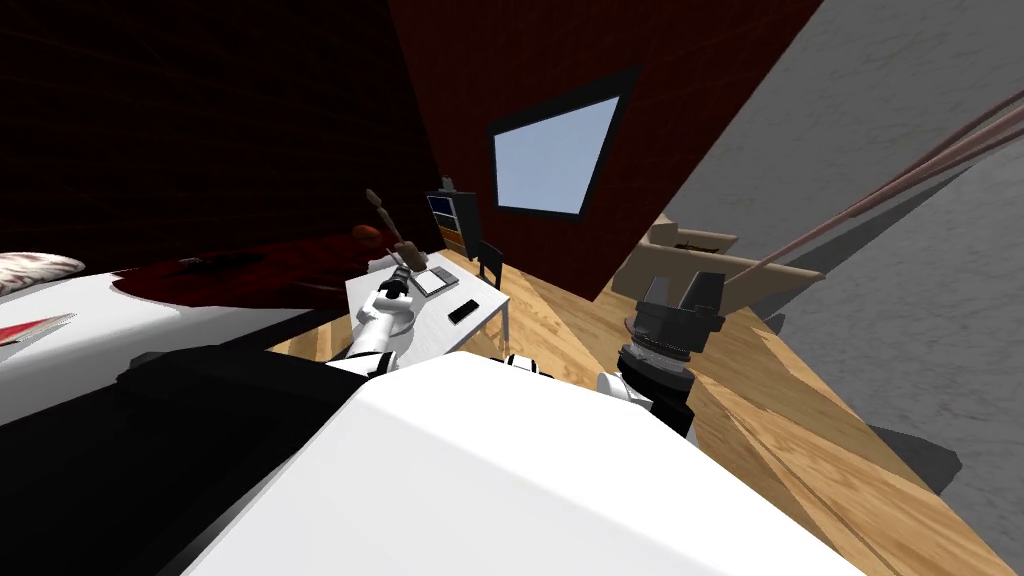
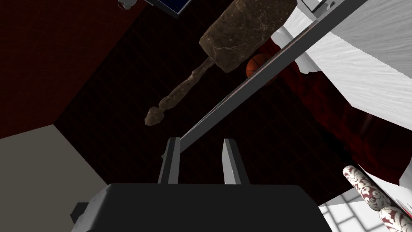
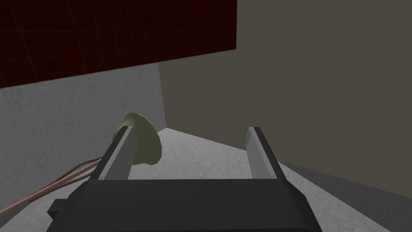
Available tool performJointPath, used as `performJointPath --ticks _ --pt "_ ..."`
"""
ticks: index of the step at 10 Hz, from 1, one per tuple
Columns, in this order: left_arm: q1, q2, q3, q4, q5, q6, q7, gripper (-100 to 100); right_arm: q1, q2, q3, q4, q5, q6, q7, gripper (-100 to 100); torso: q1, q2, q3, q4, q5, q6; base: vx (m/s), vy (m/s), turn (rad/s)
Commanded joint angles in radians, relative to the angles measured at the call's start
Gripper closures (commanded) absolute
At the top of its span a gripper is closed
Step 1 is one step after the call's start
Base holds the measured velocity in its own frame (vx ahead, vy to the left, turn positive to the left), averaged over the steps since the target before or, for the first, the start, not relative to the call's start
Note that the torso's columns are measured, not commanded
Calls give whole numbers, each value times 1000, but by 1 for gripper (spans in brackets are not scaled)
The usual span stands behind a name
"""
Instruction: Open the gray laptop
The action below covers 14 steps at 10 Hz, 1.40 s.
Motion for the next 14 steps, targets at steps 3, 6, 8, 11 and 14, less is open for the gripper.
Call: performJointPath --ticks 3,6,8,11,14 --pt "19 70 -45 18 -28 134 -45 100 0 0 0 0 0 0 0 0 2 -2 -1 0 0 0 -19 -36 -169" --pt "32 121 -73 29 -44 216 -72 100 0 0 0 0 0 0 0 0 3 -2 -1 -1 1 0 -16 -35 -162" --pt "37 138 -82 33 -50 246 -82 100 0 0 0 0 0 0 0 0 3 0 0 0 0 -3 -4 -23 -88" --pt "30 138 -35 13 -60 263 -68 -100 0 0 0 0 0 0 0 0 -4 2 1 2 -4 -4 60 -31 38" --pt "24 143 14 -4 -76 293 -55 -100 1 0 0 0 0 0 0 0 -2 2 1 2 -3 -3 125 -58 63"
